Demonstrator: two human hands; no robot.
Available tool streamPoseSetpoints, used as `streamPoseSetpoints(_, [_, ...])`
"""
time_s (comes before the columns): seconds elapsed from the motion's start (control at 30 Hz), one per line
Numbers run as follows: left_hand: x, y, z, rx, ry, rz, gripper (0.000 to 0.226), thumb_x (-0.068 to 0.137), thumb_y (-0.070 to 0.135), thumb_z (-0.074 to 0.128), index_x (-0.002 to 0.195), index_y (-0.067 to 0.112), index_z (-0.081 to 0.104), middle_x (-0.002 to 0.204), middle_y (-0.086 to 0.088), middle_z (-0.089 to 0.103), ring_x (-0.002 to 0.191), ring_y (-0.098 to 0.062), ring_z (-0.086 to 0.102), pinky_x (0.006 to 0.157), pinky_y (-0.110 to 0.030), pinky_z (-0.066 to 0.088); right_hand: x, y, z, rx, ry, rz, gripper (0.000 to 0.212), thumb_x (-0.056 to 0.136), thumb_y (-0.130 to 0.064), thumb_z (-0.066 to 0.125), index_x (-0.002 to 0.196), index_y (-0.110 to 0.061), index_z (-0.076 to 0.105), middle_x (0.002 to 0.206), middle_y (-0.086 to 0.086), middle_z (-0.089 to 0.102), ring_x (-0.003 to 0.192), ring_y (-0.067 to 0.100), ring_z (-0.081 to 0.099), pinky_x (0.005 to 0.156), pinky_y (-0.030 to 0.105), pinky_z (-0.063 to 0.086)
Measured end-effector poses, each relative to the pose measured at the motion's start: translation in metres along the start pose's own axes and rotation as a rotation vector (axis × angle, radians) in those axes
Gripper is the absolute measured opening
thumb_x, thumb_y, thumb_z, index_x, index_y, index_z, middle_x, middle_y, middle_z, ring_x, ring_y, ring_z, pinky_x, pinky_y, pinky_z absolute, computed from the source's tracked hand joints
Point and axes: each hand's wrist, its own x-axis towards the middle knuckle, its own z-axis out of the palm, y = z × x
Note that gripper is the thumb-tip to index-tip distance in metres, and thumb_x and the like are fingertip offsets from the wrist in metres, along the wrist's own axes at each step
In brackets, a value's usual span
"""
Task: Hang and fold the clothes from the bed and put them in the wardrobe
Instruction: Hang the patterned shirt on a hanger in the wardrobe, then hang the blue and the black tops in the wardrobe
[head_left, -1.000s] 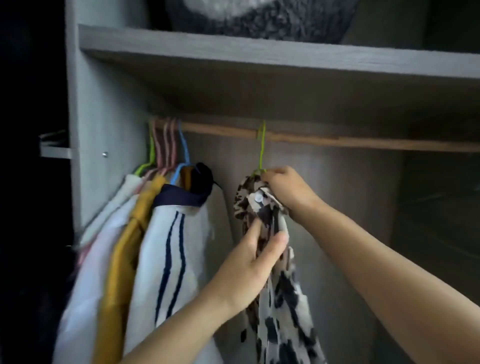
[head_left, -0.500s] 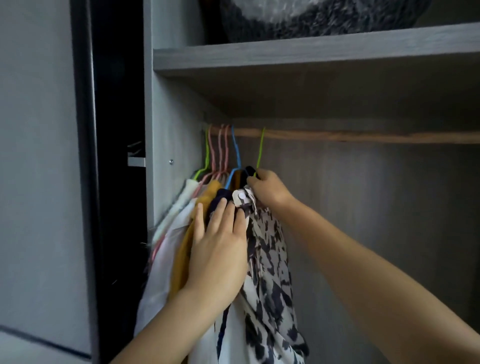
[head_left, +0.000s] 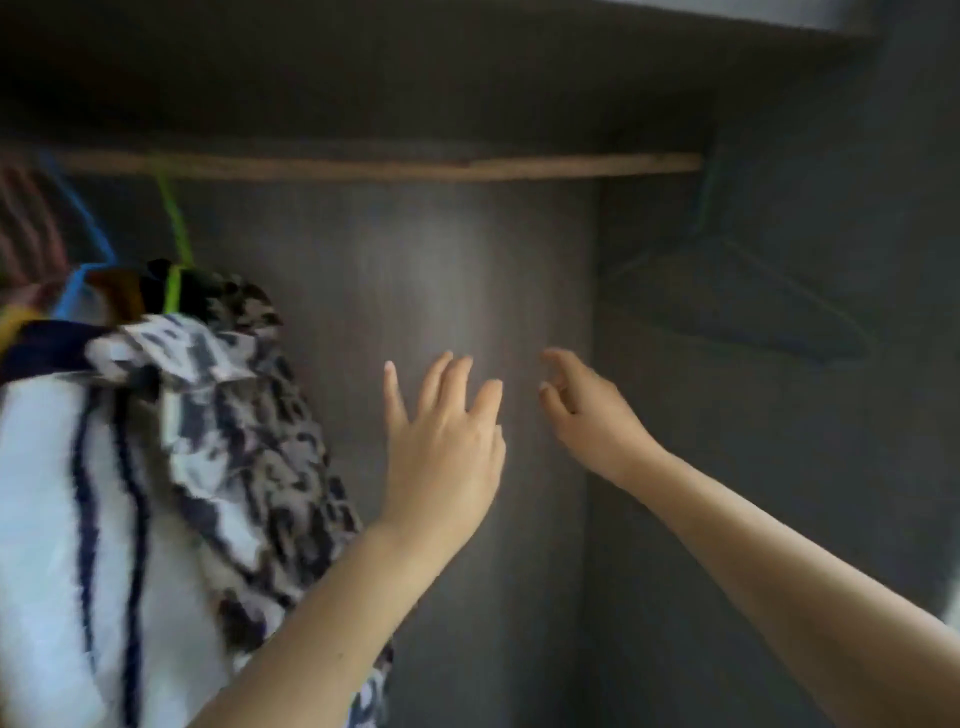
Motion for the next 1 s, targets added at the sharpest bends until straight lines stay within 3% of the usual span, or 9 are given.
streamPoseSetpoints(0.2, [-0.004, 0.142, 0.073, -0.394, -0.110, 0.257, 0.033, 0.073, 0.013, 0.076, 0.106, 0.011, 0.071, 0.112, -0.010, 0.066, 0.112, -0.029, 0.061, 0.103, -0.064, 0.032, -0.139, 0.107, -0.102, -0.596, 0.086, 0.172, 0.050, 0.094, -0.021, 0.050, 0.143, -0.016, 0.040, 0.131, 0.007, 0.050, 0.120, 0.030, 0.045, 0.097, 0.041, 0.036])
streamPoseSetpoints(0.37, [-0.053, 0.277, 0.106, -0.701, -0.211, 0.543, 0.030, 0.075, 0.012, 0.072, 0.105, 0.014, 0.070, 0.101, -0.004, 0.067, 0.096, -0.026, 0.065, 0.100, -0.053, 0.042, -0.276, 0.167, -0.174, -0.836, 0.113, 0.357, 0.054, 0.083, -0.020, 0.071, 0.134, -0.014, 0.055, 0.139, 0.014, 0.052, 0.130, 0.034, 0.048, 0.105, 0.057, 0.036])
streamPoseSetpoints(0.43, [-0.079, 0.339, 0.110, -0.779, -0.286, 0.656, 0.031, 0.077, 0.016, 0.065, 0.108, 0.013, 0.068, 0.101, -0.005, 0.067, 0.094, -0.027, 0.065, 0.100, -0.044, 0.042, -0.339, 0.190, -0.208, -0.897, 0.039, 0.562, 0.060, 0.088, -0.027, 0.064, 0.144, -0.021, 0.044, 0.151, 0.009, 0.036, 0.141, 0.029, 0.032, 0.111, 0.056, 0.024])
streamPoseSetpoints(0.5, [-0.101, 0.398, 0.109, -0.806, -0.435, 0.727, 0.036, 0.084, 0.020, 0.059, 0.119, 0.013, 0.063, 0.111, -0.006, 0.063, 0.104, -0.028, 0.060, 0.103, -0.039, 0.035, -0.400, 0.215, -0.242, -0.911, -0.074, 0.772, 0.062, 0.098, -0.037, 0.044, 0.153, -0.031, 0.016, 0.161, 0.000, 0.007, 0.149, 0.020, 0.004, 0.117, 0.051, 0.006])
streamPoseSetpoints(0.57, [-0.122, 0.453, 0.111, -0.766, -0.572, 0.780, 0.043, 0.093, 0.028, 0.050, 0.135, 0.018, 0.049, 0.126, -0.003, 0.054, 0.120, -0.024, 0.049, 0.108, -0.035, 0.026, -0.456, 0.232, -0.272, -0.903, -0.156, 0.937, 0.061, 0.101, -0.040, 0.034, 0.153, -0.032, 0.004, 0.161, -0.003, -0.003, 0.148, 0.018, -0.007, 0.117, 0.054, 0.000])
streamPoseSetpoints(0.63, [-0.144, 0.498, 0.113, -0.735, -0.694, 0.785, 0.048, 0.096, 0.033, 0.043, 0.142, 0.019, 0.039, 0.133, -0.003, 0.048, 0.127, -0.021, 0.041, 0.110, -0.035, 0.022, -0.505, 0.242, -0.292, -0.877, -0.221, 1.054, 0.059, 0.102, -0.040, 0.032, 0.153, -0.031, 0.004, 0.161, -0.001, -0.004, 0.148, 0.020, -0.009, 0.116, 0.057, 0.000])
streamPoseSetpoints(0.8, [-0.199, 0.566, 0.118, -0.680, -0.910, 0.773, 0.051, 0.097, 0.034, 0.042, 0.145, 0.019, 0.032, 0.138, -0.005, 0.043, 0.131, -0.023, 0.036, 0.112, -0.040, 0.022, -0.588, 0.270, -0.316, -0.801, -0.291, 1.222, 0.057, 0.102, -0.037, 0.032, 0.153, -0.031, 0.007, 0.162, 0.000, -0.003, 0.148, 0.020, -0.009, 0.115, 0.058, 0.001])
streamPoseSetpoints(1.0, [-0.213, 0.596, 0.155, -0.602, -1.037, 0.720, 0.050, 0.097, 0.034, 0.042, 0.144, 0.020, 0.034, 0.136, -0.005, 0.046, 0.129, -0.024, 0.039, 0.110, -0.038, 0.025, -0.596, 0.326, -0.312, -0.644, -0.358, 1.269, 0.054, 0.101, -0.033, 0.034, 0.152, -0.027, 0.016, 0.162, 0.002, 0.001, 0.149, 0.021, -0.005, 0.115, 0.060, 0.002])
